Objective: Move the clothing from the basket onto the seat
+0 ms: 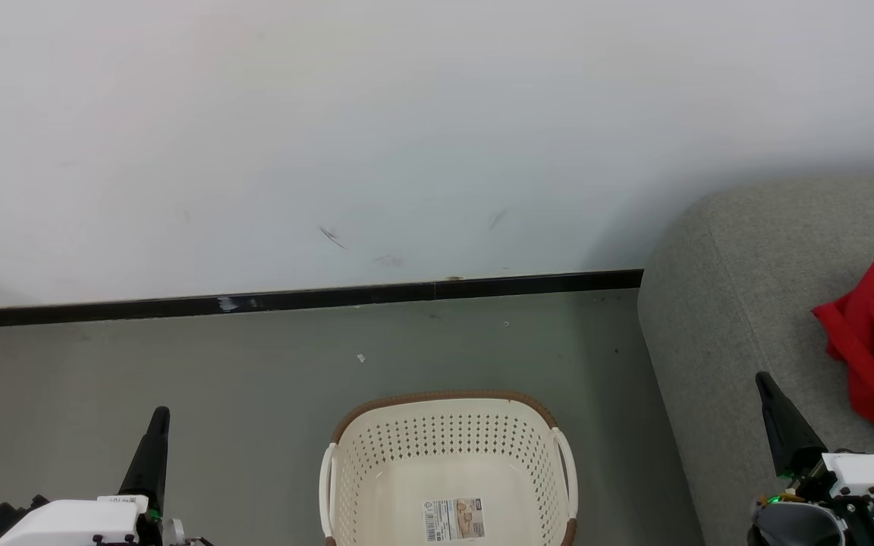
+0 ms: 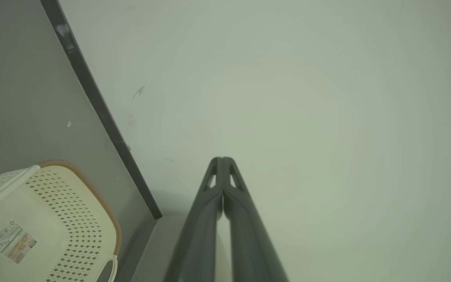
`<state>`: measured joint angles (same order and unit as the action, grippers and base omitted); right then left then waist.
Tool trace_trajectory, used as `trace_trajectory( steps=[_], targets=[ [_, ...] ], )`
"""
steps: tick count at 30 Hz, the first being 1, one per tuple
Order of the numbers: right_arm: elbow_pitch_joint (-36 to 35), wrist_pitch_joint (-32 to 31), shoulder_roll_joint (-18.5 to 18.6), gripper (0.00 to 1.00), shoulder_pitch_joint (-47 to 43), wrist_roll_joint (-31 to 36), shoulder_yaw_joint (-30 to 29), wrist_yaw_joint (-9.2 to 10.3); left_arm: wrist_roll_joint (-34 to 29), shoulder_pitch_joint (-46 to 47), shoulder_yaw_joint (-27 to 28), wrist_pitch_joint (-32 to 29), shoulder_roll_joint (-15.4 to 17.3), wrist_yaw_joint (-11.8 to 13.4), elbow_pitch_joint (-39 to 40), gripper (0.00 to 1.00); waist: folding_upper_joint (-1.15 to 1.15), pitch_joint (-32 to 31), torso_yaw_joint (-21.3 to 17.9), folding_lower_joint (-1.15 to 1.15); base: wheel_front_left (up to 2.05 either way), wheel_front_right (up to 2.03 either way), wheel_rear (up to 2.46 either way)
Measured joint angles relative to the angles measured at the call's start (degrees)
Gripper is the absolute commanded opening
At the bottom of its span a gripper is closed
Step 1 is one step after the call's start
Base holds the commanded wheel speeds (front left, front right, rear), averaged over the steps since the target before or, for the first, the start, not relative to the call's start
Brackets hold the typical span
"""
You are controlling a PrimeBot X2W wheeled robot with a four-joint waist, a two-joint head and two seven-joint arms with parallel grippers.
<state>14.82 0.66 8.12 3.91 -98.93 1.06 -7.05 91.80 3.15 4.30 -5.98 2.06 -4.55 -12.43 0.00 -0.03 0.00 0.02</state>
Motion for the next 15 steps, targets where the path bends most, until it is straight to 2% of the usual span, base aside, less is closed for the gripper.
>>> trace_trajectory(
  steps=[15],
  targets=[
    [0.1,0.0,0.0,0.0,0.0,0.0,0.0,0.0,0.0,0.0,0.0,0.0,0.0,-0.1,-0.2,0.0,0.0,0.0,0.0,0.0,0.0,0.0,0.0]
  ],
)
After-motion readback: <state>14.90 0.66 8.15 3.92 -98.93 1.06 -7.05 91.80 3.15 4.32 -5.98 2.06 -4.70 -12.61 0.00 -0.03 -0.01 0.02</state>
